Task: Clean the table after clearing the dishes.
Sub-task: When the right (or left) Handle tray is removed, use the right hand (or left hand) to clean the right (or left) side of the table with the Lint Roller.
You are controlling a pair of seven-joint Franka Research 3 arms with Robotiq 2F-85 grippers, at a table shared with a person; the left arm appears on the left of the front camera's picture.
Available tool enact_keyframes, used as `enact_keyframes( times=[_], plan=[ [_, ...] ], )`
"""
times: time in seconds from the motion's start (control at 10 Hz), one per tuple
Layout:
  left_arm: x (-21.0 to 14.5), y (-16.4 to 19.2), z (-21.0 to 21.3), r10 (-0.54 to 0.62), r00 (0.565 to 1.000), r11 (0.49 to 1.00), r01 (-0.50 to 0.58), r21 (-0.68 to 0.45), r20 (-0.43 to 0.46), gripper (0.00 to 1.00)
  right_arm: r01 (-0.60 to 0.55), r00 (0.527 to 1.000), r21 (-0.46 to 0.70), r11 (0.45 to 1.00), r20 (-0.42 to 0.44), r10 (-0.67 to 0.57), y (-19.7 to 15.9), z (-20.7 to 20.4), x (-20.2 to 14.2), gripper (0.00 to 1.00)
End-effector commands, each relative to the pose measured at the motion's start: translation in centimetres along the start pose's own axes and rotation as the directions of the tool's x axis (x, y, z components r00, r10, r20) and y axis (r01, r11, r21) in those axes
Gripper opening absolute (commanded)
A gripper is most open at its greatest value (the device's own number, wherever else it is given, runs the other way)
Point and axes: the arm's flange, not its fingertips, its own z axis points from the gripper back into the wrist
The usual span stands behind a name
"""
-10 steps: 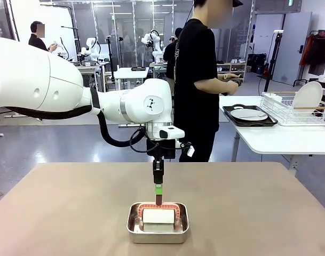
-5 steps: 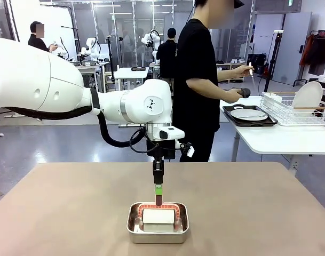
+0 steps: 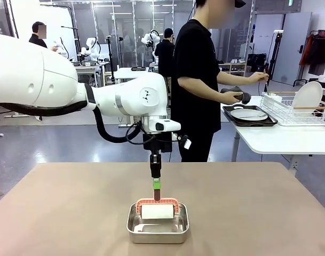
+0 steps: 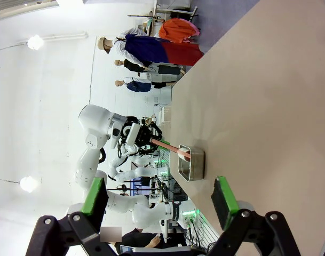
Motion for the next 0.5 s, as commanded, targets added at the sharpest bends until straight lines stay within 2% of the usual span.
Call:
enact_keyframes(
  times=[0.0, 0.1, 0.2, 0.3, 0.4],
  plan=[
    [-1.6, -1.7, 1.8, 0.025, 0.995, 1.0, -0.023, -0.02, 0.101, 0.21, 0.0, 1.0, -0.01, 1.0, -0.003, 0.0, 0.4, 0.1, -0.3, 1.0],
    [-2.5, -2.5, 3.2, 0.064, 0.988, 0.998, -0.063, -0.012, 0.14, 0.21, 0.0, 1.0, -0.01, 1.0, -0.003, 0.0, 0.4, 0.1, -0.3, 1.0],
    [-3.9, -3.7, 5.1, 0.165, 0.96, 0.986, -0.159, -0.048, 0.226, 0.21, 0.0, 1.0, -0.01, 1.0, -0.003, 0.0, 0.4, 0.1, -0.3, 1.0],
    [-5.8, -5.1, 6.6, 0.315, 0.91, 0.949, -0.296, -0.107, 0.271, 0.21, 0.0, 1.0, -0.01, 1.0, -0.003, 0.0, 0.4, 0.1, -0.3, 1.0],
    [-8.0, -6.2, 7.6, 0.388, 0.877, 0.922, -0.375, -0.102, 0.283, 0.21, 0.0, 1.0, -0.01, 1.0, -0.003, 0.0, 0.4, 0.1, -0.3, 1.0]
  ],
)
